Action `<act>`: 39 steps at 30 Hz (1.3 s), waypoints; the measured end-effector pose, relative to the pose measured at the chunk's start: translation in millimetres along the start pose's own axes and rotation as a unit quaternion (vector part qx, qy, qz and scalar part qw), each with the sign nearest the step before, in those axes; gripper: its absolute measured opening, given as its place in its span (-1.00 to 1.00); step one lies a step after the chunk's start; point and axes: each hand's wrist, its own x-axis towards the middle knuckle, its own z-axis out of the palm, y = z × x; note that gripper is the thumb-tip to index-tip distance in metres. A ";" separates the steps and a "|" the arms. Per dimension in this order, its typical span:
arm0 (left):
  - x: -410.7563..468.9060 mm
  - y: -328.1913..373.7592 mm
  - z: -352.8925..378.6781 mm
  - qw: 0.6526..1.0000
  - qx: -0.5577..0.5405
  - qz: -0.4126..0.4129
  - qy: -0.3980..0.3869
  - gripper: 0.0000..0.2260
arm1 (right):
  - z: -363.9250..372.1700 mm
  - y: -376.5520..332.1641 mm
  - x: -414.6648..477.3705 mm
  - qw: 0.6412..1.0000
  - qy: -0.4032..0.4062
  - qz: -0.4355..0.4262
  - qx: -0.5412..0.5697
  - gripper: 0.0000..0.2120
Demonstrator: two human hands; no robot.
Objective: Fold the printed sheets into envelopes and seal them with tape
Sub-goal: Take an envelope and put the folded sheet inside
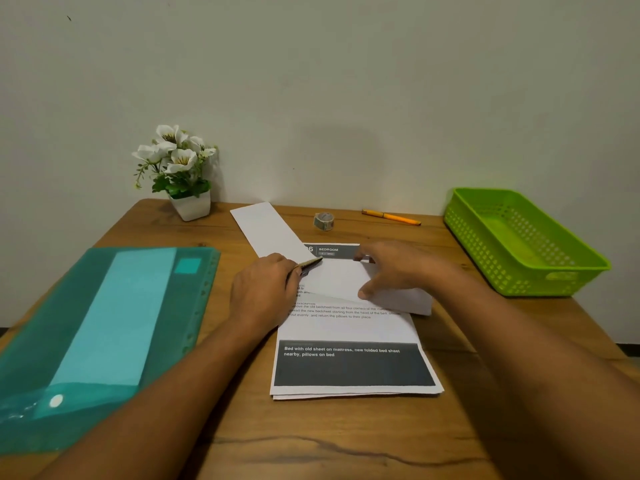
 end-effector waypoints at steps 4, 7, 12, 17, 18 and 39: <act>-0.2 2.8 -4.7 0.999 -0.029 -0.015 -0.001 -0.80 | 0.9 13.0 -8.4 0.997 0.054 0.000 0.063 -0.79; -1.4 1.9 -4.6 0.999 -0.033 -0.019 -0.002 -0.82 | 1.8 20.0 -20.0 0.983 0.103 -0.003 0.154 -0.74; -1.8 -1.7 -2.5 0.999 -0.048 0.007 -0.002 -0.79 | 5.0 16.0 -37.8 0.954 0.143 0.002 0.264 -0.61; -1.2 -2.6 -2.8 0.998 -0.061 0.002 -0.004 -0.77 | 10.2 10.6 -43.2 0.926 0.147 0.055 0.344 -0.75; -1.1 -3.0 -2.5 0.998 -0.061 0.000 -0.005 -0.76 | 11.2 8.7 -44.4 0.919 0.148 0.060 0.360 -0.76; -1.1 -5.0 0.1 0.997 -0.072 0.020 0.019 -0.74 | 25.0 -30.2 -54.5 0.871 0.132 0.079 0.467 -0.80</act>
